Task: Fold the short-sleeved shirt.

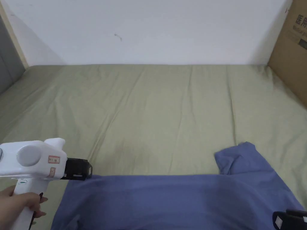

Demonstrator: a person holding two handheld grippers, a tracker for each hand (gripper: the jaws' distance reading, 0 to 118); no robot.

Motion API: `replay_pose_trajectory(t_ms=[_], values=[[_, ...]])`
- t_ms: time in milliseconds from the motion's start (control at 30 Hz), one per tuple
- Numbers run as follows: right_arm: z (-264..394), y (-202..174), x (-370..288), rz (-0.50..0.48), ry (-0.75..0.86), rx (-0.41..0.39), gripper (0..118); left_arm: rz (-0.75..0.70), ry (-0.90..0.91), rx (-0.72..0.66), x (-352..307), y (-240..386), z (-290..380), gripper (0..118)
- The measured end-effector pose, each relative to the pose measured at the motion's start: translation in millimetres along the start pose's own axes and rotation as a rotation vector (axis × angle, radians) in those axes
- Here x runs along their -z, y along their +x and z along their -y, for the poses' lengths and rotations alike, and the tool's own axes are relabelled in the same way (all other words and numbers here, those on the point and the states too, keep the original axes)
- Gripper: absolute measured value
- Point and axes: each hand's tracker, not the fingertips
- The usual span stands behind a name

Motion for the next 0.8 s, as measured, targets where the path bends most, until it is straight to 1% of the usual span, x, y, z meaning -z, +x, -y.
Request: replay_pose_trajectory(t_ms=[100, 200, 267, 300, 333, 367, 400, 433, 467, 500, 567, 600, 633, 667, 700, 800], values=[[1, 2, 4, 0.011, -0.019, 0.014, 0, -0.013, -0.020, -0.007, 21, -3, 1, 115], [-6, 17, 12, 0.023, -0.025, 0.027, 0, -0.022, -0.082, 0.000, 38, -2, 9, 115], [-16, 24, 17, 0.023, -0.026, 0.035, 0, -0.042, -0.082, 0.059, 34, 2, 10, 109], [-22, 24, 18, 0.011, -0.016, 0.037, 0, -0.024, -0.073, 0.057, 27, 1, 10, 101], [-30, 27, 22, -0.005, 0.002, 0.034, 0, -0.018, -0.059, 0.061, 18, 1, 9, 77], [-38, 30, 27, -0.016, 0.016, 0.030, 0, -0.018, -0.026, 0.072, 9, 2, 9, 47], [-47, 33, 34, -0.013, 0.017, 0.028, 0, 0.006, -0.004, 0.078, 1, 4, 7, 8], [-62, 42, 43, -0.011, 0.020, 0.024, 0, 0.073, -0.005, 0.067, -5, 6, 8, 2], [-74, 47, 52, -0.009, 0.025, 0.021, 0, 0.085, 0.015, 0.061, -12, 9, 9, 2], [-87, 51, 62, -0.003, 0.029, 0.017, 12, 0.057, 0.012, 0.076, -19, 15, 10, 2], [-117, 61, 87, 0.026, 0.021, 0.018, 96, 0.048, 0.035, 0.103, -30, 19, 9, 2], [-130, 66, 103, 0.065, -0.014, 0.029, 118, 0.048, 0.038, 0.098, -35, 20, 10, 2], [-141, 71, 119, 0.098, -0.048, 0.039, 116, 0.060, 0.048, 0.089, -40, 19, 12, 2], [-147, 74, 129, 0.109, -0.011, 0.069, 116, 0.076, 0.060, 0.076, -43, 19, 11, 2], [-154, 76, 143, 0.117, -0.056, 0.067, 116, 0.082, 0.068, 0.066, -46, 18, 12, 2], [-161, 87, 181, 0.164, -0.149, 0.107, 115, 0.087, 0.085, 0.045, -53, 17, 15, 2]])
